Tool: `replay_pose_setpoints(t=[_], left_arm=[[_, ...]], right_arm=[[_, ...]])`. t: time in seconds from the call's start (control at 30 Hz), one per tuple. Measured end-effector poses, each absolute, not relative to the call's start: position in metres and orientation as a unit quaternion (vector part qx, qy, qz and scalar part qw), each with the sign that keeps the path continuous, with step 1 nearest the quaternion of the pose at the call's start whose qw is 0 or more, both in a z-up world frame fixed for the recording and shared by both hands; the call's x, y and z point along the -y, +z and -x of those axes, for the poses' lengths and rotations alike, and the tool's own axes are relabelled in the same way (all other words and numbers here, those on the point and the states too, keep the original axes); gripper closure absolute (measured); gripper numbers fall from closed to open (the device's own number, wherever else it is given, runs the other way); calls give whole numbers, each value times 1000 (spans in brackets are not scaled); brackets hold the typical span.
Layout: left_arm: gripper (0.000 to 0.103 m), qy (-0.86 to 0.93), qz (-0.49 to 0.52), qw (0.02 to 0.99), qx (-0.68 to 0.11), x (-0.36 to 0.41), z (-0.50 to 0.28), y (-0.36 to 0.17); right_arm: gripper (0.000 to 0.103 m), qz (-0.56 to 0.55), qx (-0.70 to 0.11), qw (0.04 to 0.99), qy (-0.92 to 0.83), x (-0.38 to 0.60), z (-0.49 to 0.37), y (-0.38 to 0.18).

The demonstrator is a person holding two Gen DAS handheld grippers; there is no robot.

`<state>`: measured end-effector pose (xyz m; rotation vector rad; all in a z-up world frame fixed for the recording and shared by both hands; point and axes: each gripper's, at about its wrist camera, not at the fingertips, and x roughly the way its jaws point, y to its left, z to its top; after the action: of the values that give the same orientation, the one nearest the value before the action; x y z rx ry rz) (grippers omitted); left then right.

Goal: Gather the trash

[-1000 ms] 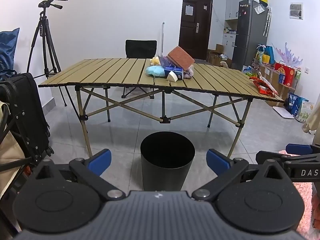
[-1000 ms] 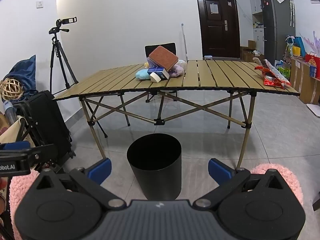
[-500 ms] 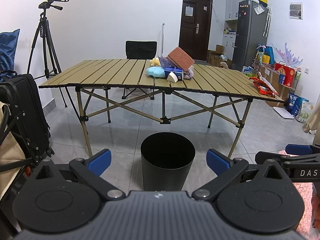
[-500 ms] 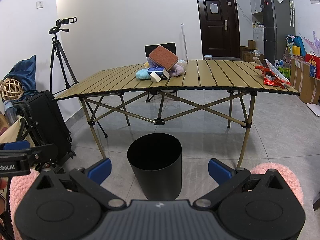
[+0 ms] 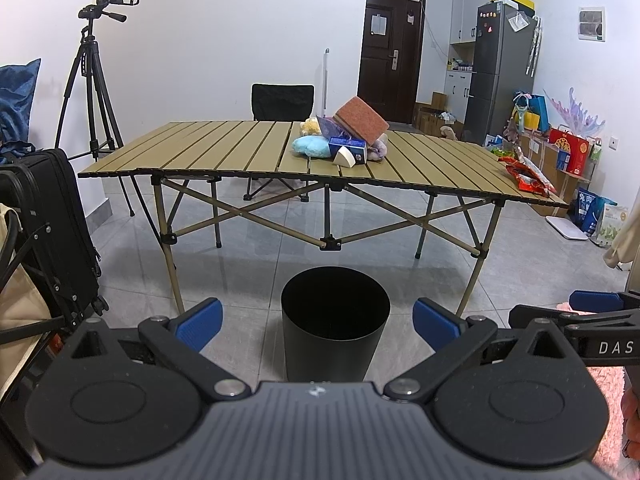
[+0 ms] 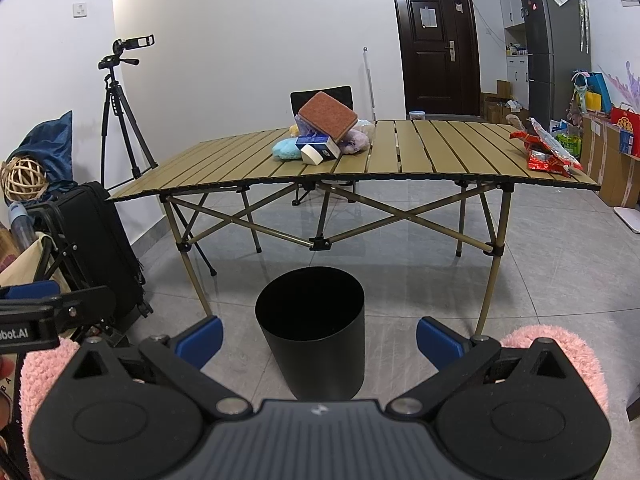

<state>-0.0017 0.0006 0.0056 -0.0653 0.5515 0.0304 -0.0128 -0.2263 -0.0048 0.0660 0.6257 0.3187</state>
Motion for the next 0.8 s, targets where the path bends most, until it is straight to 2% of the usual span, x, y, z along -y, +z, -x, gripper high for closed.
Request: replay_pose_setpoints(t=[0.8], left_arm=[[0, 15, 31, 963, -269, 0, 5, 11]], right_arm=[[0, -32, -306, 938, 156, 226, 12, -5]])
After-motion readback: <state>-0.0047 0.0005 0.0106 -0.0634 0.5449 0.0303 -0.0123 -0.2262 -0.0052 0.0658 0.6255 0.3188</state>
